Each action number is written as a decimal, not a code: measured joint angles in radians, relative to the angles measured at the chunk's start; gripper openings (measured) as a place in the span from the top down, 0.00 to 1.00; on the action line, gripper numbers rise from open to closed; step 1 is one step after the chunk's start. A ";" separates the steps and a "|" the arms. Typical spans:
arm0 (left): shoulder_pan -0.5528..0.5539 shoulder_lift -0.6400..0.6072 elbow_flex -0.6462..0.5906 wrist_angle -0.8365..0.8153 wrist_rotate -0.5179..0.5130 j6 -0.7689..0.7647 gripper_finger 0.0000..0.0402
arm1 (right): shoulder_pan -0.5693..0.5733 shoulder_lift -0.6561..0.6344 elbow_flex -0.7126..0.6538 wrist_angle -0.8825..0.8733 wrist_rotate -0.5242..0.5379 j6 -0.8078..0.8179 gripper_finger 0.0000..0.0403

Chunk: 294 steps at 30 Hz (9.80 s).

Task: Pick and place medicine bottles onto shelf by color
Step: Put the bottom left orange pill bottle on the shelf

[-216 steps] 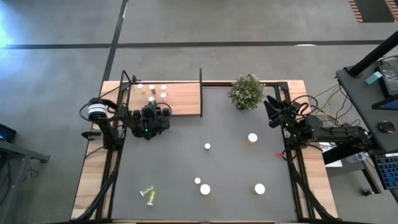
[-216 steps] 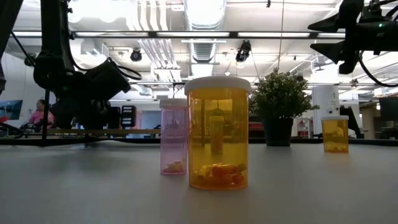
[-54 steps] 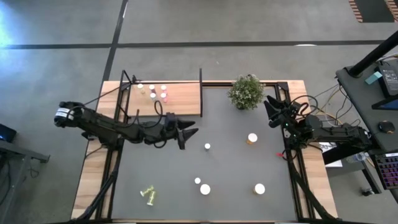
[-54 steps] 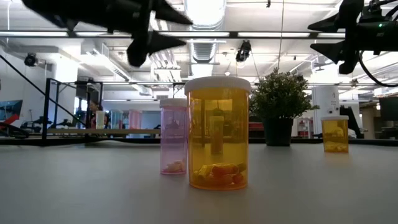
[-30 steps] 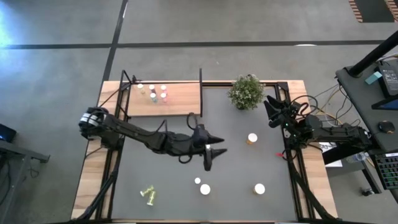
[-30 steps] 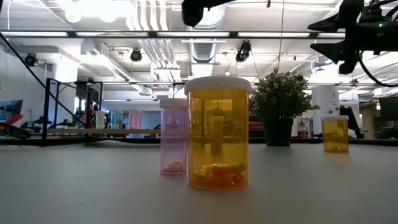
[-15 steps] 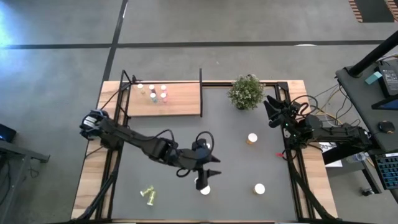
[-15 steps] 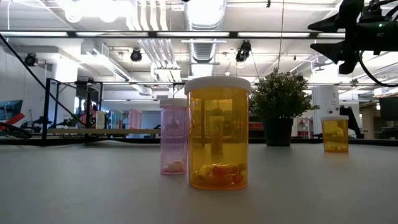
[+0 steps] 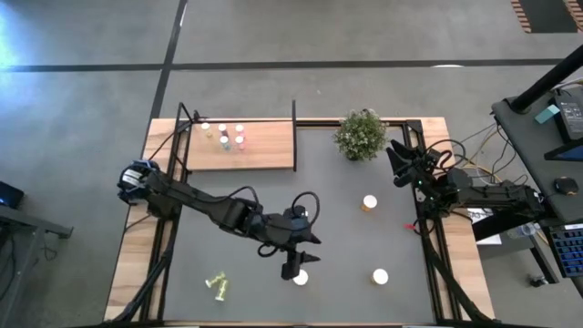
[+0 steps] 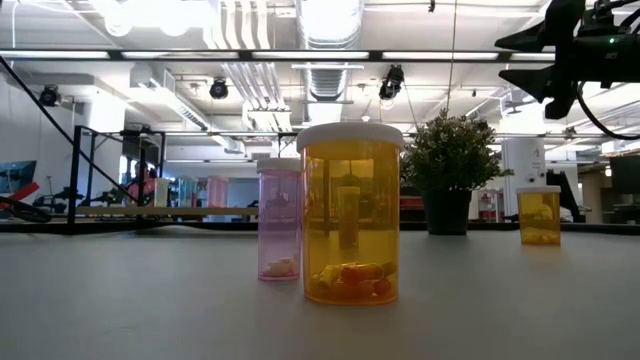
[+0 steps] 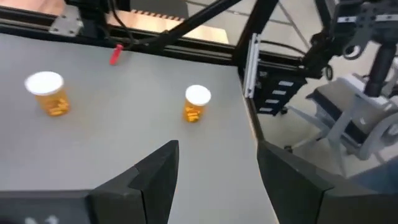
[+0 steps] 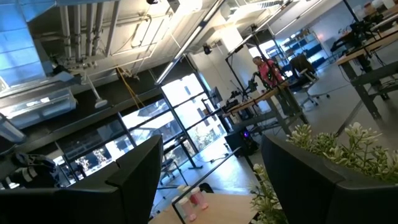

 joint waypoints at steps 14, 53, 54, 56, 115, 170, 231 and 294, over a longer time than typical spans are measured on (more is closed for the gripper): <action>0.003 0.000 0.033 -0.210 0.140 0.243 0.50 | 0.000 0.000 0.000 0.000 0.000 0.000 0.35; -0.055 0.261 0.036 -0.215 0.180 0.150 0.41 | 0.000 0.000 0.000 0.000 0.000 0.000 0.35; -0.057 0.262 0.034 -0.215 0.180 0.154 0.38 | 0.000 0.000 0.000 0.000 0.000 0.000 0.35; -0.060 0.262 0.031 -0.205 0.177 0.156 0.34 | 0.000 0.000 0.000 0.000 0.000 0.000 0.35; -0.177 0.217 -0.075 -0.092 0.023 -0.446 0.29 | 0.000 0.000 0.000 0.000 0.000 0.000 0.35; -0.196 0.210 -0.116 -0.277 -0.055 -0.635 0.47 | 0.000 0.000 0.000 0.000 0.000 0.000 0.35; 0.128 0.127 -0.348 -0.978 0.599 -0.415 0.47 | 0.000 0.000 0.000 0.000 0.000 0.000 0.35; -0.709 -0.086 -0.424 -1.009 -0.680 -1.770 0.20 | 0.000 0.000 0.000 0.000 0.000 0.000 0.35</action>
